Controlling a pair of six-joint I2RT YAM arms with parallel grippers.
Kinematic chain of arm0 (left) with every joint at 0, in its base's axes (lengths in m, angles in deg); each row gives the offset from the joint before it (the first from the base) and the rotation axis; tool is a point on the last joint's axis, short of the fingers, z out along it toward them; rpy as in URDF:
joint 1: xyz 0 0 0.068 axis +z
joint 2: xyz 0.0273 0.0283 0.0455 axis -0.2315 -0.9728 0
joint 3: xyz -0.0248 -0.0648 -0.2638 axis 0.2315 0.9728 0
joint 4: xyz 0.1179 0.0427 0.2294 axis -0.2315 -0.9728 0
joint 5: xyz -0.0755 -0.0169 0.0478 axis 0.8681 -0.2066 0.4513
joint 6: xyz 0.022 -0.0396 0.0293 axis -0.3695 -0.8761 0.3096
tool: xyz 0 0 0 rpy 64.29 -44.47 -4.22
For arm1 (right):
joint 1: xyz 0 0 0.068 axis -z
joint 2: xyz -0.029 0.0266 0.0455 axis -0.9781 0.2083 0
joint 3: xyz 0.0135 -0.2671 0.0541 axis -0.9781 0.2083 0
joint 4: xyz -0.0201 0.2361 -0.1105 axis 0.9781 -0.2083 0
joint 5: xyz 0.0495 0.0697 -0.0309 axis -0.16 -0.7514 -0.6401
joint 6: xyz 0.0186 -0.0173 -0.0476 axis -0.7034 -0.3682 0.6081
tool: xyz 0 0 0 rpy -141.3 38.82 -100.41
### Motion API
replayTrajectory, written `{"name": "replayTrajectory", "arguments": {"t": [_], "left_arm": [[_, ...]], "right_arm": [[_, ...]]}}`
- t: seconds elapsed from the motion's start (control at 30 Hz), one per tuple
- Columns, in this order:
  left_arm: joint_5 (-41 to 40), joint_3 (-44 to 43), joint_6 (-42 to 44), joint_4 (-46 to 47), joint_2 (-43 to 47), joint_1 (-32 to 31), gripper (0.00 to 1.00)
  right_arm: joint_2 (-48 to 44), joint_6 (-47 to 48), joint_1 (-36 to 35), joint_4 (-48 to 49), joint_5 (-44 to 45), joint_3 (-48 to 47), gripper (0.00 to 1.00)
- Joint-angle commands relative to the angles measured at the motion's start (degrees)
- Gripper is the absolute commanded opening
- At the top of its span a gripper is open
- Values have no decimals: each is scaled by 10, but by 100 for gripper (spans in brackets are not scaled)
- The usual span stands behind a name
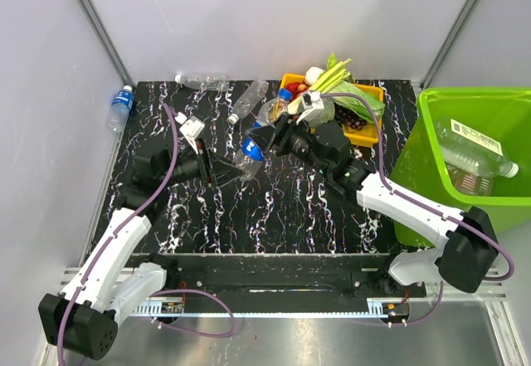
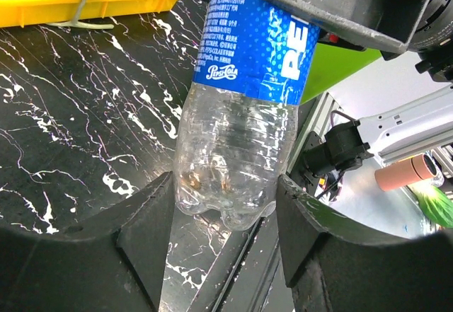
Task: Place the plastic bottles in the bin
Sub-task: Place the plastic bottle in the trash bin.
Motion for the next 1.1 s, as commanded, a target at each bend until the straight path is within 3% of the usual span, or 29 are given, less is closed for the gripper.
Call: {"name": "replayTrajectory", "arguments": {"t": [0.0,0.1,0.2,0.33,0.4,0.6,0.87,1.07], "left_arm": [[16,-4,15,23,12,-3,26],[10,-7,18,18,13,-3,38],[4,-3,12,18,15,-3,65],[-3,-2,5,16,22,-4,81],[-4,-1,5,17,30,-4,99],[-39,-8,26,-18,44,-12,99],[-56,-13,27,-29,34,-18,99],[-77,-19,34,-47,34,-19,99]], "right_arm": [[1,-8,-5,75,-5,-25,58],[0,13,-5,84,30,-18,49],[-10,31,-4,73,67,-14,44],[-51,104,-4,60,124,-14,41],[-70,139,0,41,164,-19,40],[-101,268,21,-41,240,-85,38],[-127,372,104,-164,312,-216,38],[-133,515,137,-210,425,-297,40]]}}
